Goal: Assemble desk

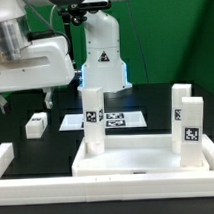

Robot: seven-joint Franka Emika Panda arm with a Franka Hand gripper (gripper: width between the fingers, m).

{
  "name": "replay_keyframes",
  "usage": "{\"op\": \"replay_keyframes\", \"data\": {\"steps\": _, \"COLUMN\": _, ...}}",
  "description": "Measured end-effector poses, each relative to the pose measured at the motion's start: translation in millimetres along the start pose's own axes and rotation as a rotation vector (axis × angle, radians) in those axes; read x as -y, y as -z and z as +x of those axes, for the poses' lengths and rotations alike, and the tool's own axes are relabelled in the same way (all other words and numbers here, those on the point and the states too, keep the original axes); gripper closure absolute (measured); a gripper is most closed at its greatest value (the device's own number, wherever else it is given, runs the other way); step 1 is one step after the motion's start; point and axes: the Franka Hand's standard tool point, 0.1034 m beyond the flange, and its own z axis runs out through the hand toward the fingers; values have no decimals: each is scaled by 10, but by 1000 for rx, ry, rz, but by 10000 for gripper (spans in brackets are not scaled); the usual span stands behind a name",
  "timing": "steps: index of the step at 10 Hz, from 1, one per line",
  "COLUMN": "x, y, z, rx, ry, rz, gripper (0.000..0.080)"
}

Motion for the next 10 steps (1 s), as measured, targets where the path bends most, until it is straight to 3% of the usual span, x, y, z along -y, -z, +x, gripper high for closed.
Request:
{"op": "replay_keyframes", "data": {"steps": 1, "x": -65, "y": -74, "z": -104, "rx": 117, "ry": 21, "rz": 28, "gripper": 150}}
{"op": "replay_keyframes", "data": {"steps": 3, "x": -208, "y": -199, "z": -195, "rx": 264, "ry": 59, "rz": 12, "gripper": 150}}
{"op": "replay_keyframes", "data": {"steps": 6, "x": -174, "y": -245, "z": -263, "rx": 431, "ry": 55, "rz": 35, "gripper": 150}}
{"op": "replay_keyframes", "data": {"steps": 10, "x": -192, "y": -296, "z": -229, "rx": 454, "ry": 55, "rz": 33, "gripper": 150}}
